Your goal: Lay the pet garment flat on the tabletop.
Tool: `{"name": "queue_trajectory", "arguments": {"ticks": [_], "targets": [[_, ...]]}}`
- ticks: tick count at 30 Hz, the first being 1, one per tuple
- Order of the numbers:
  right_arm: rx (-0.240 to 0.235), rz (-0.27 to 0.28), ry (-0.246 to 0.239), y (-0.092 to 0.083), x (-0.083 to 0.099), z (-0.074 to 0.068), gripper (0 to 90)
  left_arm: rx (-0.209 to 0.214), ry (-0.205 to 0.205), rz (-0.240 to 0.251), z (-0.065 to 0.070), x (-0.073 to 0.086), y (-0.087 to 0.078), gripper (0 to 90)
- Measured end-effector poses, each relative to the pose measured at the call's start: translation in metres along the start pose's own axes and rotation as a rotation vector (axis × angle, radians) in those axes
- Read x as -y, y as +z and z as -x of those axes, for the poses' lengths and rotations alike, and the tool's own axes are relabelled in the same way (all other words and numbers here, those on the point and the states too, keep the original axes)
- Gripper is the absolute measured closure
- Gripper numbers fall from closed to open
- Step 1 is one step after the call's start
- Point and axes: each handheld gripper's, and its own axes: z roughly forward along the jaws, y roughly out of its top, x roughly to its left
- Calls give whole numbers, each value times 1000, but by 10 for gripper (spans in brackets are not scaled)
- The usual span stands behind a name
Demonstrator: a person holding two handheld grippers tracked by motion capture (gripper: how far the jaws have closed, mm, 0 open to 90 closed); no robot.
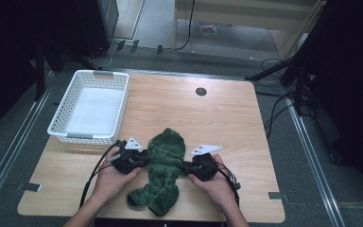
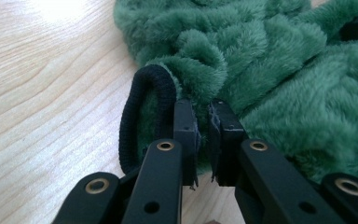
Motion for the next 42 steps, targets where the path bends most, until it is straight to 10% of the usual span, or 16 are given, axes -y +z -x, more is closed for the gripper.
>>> {"name": "queue_trajectory", "arguments": {"ticks": [4,8,13,16,20,25,26,29,32,38,42], "targets": [[16,-21,25,-1,3,8,813,61,-11,-51,-2,-2,-3,821],[0,17,19,-7,0,9,619,129,-38,29,-5,-7,-12,584],[-97,200,93,-33,-16,18,521,109,-107,127,-16,-11,-27,455],[53,232,120,-24,-39,32,491,45,-159,117,-23,-7,-21,452],[79,137,108,24,-56,41,379,14,-140,77,-19,-3,-8,493],[130,48,56,58,-65,40,681,4,-129,74,-19,1,-7,804],[152,89,38,58,-69,43,862,35,-154,94,-22,2,-9,848],[200,155,63,52,-73,51,879,53,-162,94,-25,4,-11,875],[331,381,36,28,-81,60,882,58,-173,96,-26,5,-10,877],[243,254,-79,27,-80,56,517,91,-198,162,-28,4,-12,676],[204,369,9,-9,-66,48,457,76,-233,218,-32,3,-17,558]]}}
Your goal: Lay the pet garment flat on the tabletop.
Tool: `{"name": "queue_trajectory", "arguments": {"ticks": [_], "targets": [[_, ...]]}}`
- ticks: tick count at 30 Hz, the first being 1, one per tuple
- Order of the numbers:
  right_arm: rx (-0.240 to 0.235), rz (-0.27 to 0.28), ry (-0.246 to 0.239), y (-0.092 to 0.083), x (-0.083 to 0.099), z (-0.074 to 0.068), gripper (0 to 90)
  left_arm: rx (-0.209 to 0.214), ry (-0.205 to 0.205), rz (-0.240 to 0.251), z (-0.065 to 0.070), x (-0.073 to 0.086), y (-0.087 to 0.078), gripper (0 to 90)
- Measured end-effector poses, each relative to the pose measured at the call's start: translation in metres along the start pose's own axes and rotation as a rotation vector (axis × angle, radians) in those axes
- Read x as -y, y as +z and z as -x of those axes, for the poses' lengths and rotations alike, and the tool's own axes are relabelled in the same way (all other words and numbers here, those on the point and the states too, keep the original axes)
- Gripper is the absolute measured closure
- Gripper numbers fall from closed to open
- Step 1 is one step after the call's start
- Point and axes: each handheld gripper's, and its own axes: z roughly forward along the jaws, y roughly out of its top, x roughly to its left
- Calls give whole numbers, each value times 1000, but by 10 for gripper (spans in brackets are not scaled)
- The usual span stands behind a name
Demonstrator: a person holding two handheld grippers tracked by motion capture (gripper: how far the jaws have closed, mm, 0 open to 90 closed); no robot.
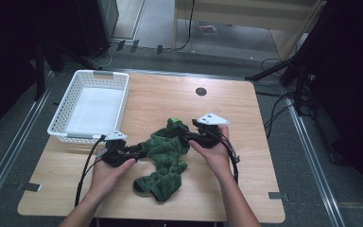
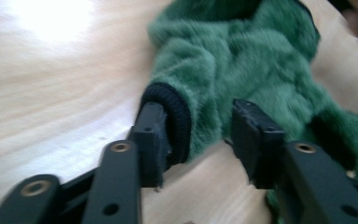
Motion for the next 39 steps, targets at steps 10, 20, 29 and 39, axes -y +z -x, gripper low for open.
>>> {"name": "queue_trajectory", "arguments": {"ticks": [10,20,29,39], "targets": [[-123,-151,53,-5,38,-34,653,-32,39,-20,8,4,15,705],[-97,-154,51,-46,46,-36,848,35,36,-32,3,4,9,872],[-77,-163,113,-64,66,-20,857,85,26,-94,-4,3,6,815],[-125,-64,113,-14,52,-34,609,116,3,-84,-2,6,14,804]]}}
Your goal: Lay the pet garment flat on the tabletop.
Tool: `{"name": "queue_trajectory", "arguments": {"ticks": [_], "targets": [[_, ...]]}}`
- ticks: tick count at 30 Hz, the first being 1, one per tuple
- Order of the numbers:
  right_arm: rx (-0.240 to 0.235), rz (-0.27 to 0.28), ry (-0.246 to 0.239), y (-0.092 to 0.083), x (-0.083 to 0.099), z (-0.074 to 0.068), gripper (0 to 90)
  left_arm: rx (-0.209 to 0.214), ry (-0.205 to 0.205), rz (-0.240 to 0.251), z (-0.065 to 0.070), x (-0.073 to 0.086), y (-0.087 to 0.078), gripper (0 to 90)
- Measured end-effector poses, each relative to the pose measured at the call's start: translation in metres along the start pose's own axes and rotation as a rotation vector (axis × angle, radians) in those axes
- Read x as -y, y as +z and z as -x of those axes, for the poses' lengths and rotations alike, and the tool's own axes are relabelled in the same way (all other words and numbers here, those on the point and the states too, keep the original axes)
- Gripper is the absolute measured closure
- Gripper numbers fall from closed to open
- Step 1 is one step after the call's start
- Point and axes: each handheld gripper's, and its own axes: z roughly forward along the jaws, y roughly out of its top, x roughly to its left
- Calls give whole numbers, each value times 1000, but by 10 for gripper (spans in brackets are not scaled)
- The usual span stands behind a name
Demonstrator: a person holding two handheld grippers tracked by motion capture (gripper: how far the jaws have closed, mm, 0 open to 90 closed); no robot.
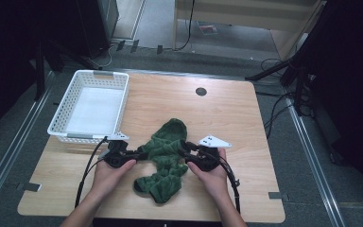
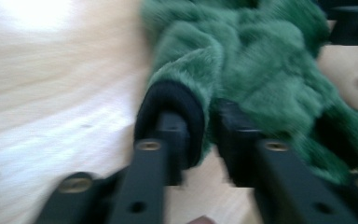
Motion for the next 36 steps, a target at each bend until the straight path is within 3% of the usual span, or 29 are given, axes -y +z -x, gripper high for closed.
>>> {"name": "queue_trajectory", "arguments": {"ticks": [1,3,7,8,10,11,14,21,23,25,28,30,31,32,33,34,36], "targets": [[10,-32,-27,3,3,-2,726,10,6,1,2,-1,1,832],[32,-64,-89,1,6,-7,840,24,23,1,5,-2,1,844],[-18,-65,-65,-21,6,-12,865,35,31,0,7,-4,1,852],[-17,-75,-68,-25,7,-12,865,19,21,-21,6,-3,2,855],[-16,-119,-36,-31,13,-10,865,18,18,-28,5,-3,2,862],[-17,-163,-4,-32,19,-6,866,23,2,-62,3,-1,5,865],[-38,-241,77,-29,30,4,867,33,4,-101,2,1,8,870],[-32,-279,149,-28,30,13,873,39,7,-134,1,0,9,859],[-39,-282,138,-28,31,12,871,20,20,-131,4,-3,6,709],[-35,-282,128,-27,30,11,869,13,6,-63,6,-11,-1,548],[-28,-281,111,-24,29,10,865,29,5,11,7,-23,-8,449],[-24,-284,99,-23,28,10,862,17,8,33,8,-29,-7,421],[-24,-285,93,-22,27,9,861,-31,24,47,12,-42,2,405],[-24,-285,93,-22,27,9,861,-31,24,47,12,-42,2,399],[-18,-278,79,-21,27,9,857,-97,43,57,14,-52,18,399],[-17,-276,79,-21,27,9,857,-119,44,57,15,-56,25,397],[-18,-269,81,-21,28,9,855,-204,87,33,19,-65,48,380]]}}
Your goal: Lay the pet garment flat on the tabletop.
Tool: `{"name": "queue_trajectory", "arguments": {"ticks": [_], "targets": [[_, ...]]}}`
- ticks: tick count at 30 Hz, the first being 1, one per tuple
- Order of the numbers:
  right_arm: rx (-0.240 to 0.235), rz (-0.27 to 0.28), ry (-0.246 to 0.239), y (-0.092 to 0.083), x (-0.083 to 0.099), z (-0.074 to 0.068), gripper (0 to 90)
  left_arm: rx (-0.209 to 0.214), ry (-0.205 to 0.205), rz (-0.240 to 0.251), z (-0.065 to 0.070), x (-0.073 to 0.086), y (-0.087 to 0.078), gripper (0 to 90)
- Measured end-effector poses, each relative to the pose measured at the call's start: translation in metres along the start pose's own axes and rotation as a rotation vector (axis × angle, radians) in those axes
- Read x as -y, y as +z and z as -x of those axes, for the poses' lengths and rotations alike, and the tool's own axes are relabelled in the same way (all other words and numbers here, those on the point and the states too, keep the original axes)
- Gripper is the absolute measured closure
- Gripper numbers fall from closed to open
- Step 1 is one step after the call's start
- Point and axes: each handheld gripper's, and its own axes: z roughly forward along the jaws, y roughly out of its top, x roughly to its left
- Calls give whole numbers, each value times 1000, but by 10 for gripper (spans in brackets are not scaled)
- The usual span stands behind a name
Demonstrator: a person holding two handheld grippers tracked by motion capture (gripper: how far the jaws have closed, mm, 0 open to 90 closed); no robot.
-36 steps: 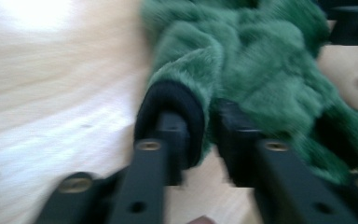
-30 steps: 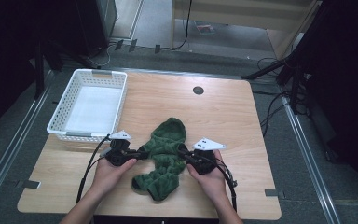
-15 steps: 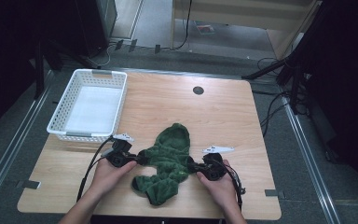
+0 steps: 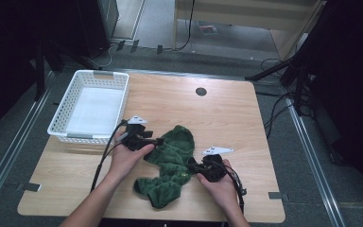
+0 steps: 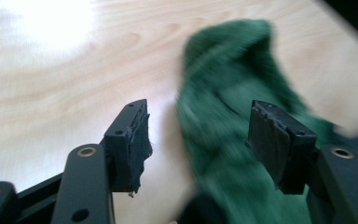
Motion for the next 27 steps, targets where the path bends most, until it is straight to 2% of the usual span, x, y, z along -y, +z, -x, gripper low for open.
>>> {"name": "queue_trajectory", "arguments": {"ticks": [2,4,6,7,8,10,12,13,14,15,16,17,18,19,20,21,23,24,25,27], "targets": [[-4,9,-3,0,0,0,850,-38,43,-22,7,-7,15,383],[-6,15,-7,0,1,0,848,-81,117,-54,15,-15,31,392],[-13,22,-8,0,1,1,844,-142,213,-88,23,-22,47,472],[-17,28,-10,0,1,2,843,-174,245,-115,26,-25,53,507],[-21,33,-6,0,1,2,840,-185,263,-137,28,-28,57,651],[-25,40,-5,-2,0,4,841,-182,261,-153,28,-34,62,808],[-21,42,-1,-3,-1,5,850,-187,253,-154,27,-36,63,863],[-21,41,1,-5,-1,6,857,-191,186,-137,16,-42,66,872],[-13,38,1,-6,-1,6,863,-192,144,-125,9,-44,67,876],[-13,38,1,-6,-1,6,863,-192,144,-125,9,-44,67,880],[-13,35,6,-7,-1,8,872,-224,98,-91,-1,-47,66,883],[-13,37,1,-8,-1,8,873,-231,78,-77,-4,-48,65,884],[-10,32,0,-8,-2,8,874,-226,49,-55,-10,-49,63,883],[-8,35,-3,-8,-2,8,873,-211,40,-41,-12,-49,62,875],[-8,35,-3,-8,-2,8,873,-211,40,-41,-12,-49,62,844],[-3,48,6,-8,-4,9,849,-135,51,-2,-10,-49,60,724],[-1,71,10,-10,-5,12,730,-75,79,0,-6,-48,53,512],[-1,76,5,-13,-6,12,679,-62,82,18,-5,-47,48,461],[-3,83,-3,-16,-7,13,647,-49,73,53,-6,-46,38,431],[-27,119,-35,-29,-12,14,590,-19,43,89,-7,-42,23,395]]}}
